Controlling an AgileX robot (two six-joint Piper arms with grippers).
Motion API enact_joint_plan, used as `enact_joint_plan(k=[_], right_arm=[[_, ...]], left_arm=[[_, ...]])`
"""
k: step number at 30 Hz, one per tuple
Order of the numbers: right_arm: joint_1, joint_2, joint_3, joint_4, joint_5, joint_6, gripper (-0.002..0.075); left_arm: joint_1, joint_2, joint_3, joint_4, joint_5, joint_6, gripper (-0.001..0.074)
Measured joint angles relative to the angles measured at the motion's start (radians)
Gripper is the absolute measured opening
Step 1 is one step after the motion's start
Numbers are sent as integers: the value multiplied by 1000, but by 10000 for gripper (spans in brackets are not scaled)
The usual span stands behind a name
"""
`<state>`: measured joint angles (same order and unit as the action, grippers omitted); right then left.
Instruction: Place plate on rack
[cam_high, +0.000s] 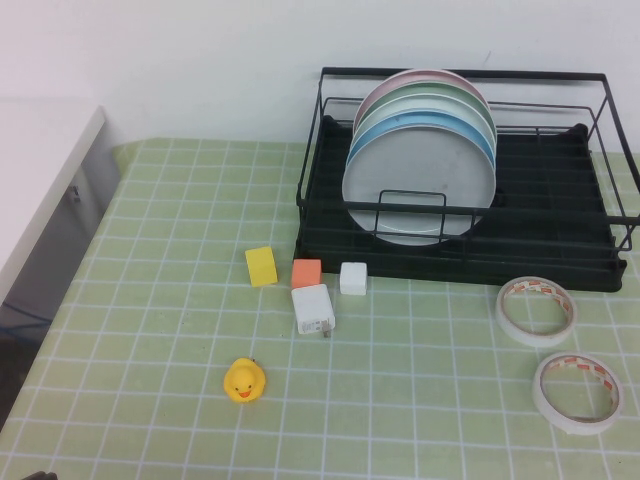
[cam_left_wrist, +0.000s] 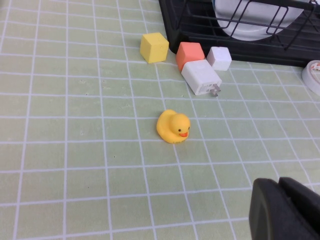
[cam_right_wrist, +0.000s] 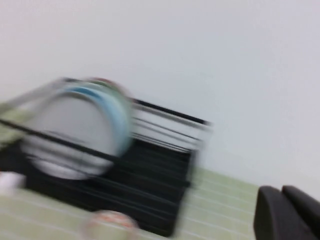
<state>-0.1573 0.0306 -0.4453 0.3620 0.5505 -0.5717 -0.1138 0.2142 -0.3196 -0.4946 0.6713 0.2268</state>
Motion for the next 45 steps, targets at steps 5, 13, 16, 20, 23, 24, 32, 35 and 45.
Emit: enact_joint_plan(k=[5, 13, 16, 20, 23, 24, 32, 35, 45], right_arm=[[-10, -43, 287, -228, -203, 303, 10], [56, -43, 469, -422, -233, 651, 10], [118, -43, 469, -479, -231, 738, 10], [158, -43, 469, -512, -228, 773, 10], [160, -43, 469, -541, -221, 773, 10], [160, -43, 469, -544, -219, 769, 10], [210, -43, 469, -550, -213, 755, 10], [218, -43, 469, -550, -213, 772, 10], [180, -43, 468, -550, -213, 787, 10]], left_arm=[[0, 0, 0, 0, 0, 0, -1], [0, 0, 0, -2, 0, 0, -1], [0, 0, 0, -2, 0, 0, -1], [0, 0, 0, -2, 0, 0, -1], [0, 0, 0, -2, 0, 0, -1], [0, 0, 0, -2, 0, 0, -1], [0, 0, 0, -2, 0, 0, -1], [0, 0, 0, -2, 0, 0, -1], [0, 0, 0, -4, 0, 0, -1]])
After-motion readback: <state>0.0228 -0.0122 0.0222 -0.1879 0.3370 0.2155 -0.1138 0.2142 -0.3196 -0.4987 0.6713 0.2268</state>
